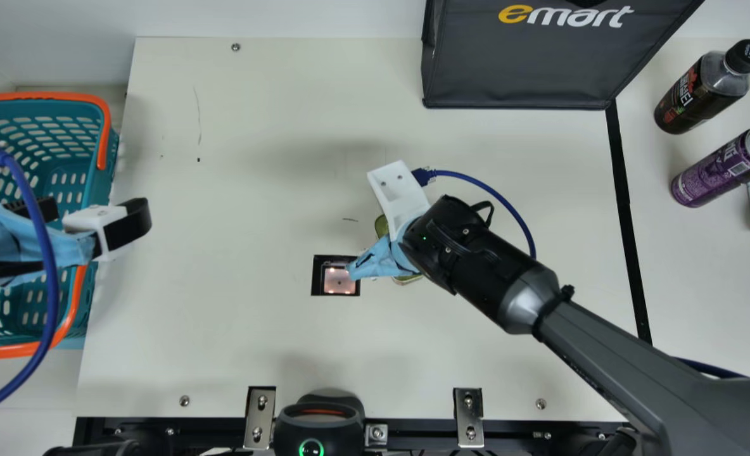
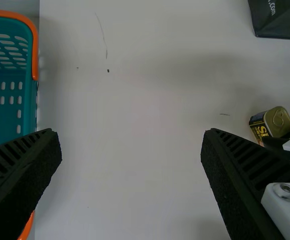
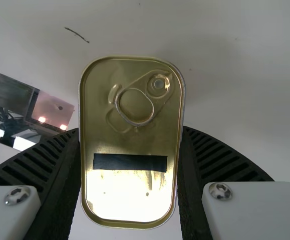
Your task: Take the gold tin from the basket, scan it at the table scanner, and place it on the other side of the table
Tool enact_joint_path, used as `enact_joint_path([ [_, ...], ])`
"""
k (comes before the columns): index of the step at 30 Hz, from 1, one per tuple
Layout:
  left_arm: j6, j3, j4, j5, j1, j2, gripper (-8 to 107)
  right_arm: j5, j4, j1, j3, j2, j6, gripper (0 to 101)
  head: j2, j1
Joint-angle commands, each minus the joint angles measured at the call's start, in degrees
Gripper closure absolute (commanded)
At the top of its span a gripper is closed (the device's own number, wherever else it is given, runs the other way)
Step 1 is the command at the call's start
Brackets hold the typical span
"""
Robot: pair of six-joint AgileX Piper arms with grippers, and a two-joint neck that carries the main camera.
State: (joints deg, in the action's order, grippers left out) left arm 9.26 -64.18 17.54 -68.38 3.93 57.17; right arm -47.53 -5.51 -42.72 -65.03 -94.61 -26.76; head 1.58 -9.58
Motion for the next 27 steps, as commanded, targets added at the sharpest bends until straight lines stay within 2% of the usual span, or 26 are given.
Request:
enact_joint_path([
  [1, 0.0, 0.0, 0.0, 0.0, 0.0, 0.0, 9, -1.2, 0.0, 0.0, -0.6, 0.6, 0.2, 101, 0.0, 1.7],
  [14, 0.0, 0.0, 0.0, 0.0, 0.0, 0.0, 9, -7.9, 1.3, 0.3, -5.7, 4.1, 1.7, 101, 0.0, 1.7],
  [18, 0.0, 0.0, 0.0, 0.0, 0.0, 0.0, 9, -9.0, 2.0, 0.7, -6.6, 4.6, 2.4, 101, 5.3, 1.7],
  [27, 0.0, 0.0, 0.0, 0.0, 0.0, 0.0, 9, -9.4, 4.2, 6.9, -3.7, 8.7, 6.1, 101, 17.4, 1.7],
])
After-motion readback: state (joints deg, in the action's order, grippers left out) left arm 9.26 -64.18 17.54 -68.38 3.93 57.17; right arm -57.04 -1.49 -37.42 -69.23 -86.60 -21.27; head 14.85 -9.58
